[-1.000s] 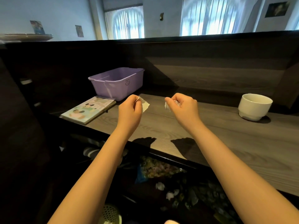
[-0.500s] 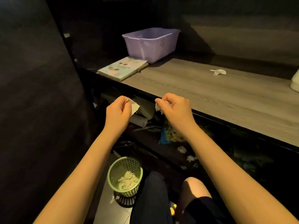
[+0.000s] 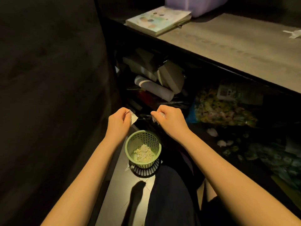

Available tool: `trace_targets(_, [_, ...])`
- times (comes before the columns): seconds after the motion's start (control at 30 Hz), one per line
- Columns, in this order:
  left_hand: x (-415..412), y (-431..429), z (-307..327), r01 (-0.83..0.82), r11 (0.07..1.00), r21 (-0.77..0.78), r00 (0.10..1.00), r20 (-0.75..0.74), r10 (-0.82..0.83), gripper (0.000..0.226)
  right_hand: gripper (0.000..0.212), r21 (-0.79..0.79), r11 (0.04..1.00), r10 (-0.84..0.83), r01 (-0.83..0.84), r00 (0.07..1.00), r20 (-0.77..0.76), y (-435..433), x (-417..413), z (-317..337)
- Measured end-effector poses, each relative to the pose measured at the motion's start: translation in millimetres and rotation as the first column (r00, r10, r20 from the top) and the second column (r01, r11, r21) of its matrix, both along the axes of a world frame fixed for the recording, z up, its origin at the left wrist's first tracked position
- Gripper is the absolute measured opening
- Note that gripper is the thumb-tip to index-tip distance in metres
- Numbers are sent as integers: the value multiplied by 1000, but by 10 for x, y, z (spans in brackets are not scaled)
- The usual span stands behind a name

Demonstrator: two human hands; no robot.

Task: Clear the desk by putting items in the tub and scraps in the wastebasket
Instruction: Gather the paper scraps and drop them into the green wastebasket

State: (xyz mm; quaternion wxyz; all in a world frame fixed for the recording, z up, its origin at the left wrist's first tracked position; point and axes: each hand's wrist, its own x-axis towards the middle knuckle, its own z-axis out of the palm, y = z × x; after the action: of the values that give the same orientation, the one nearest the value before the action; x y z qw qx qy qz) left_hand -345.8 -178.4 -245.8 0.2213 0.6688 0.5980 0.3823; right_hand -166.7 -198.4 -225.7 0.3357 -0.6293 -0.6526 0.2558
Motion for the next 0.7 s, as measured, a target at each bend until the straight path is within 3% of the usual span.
trace_targets(0.47, [-178,526,-1437,-39,944,-329,980,-196,-28,15,29,-268,961,86,-63,993,76,733,-195,-1294])
trace_targets(0.7, [89,864,-2011,45,911,-411,890,-398,-223,15,30,-309,948,120,-77,985,121,941,-140,-1633])
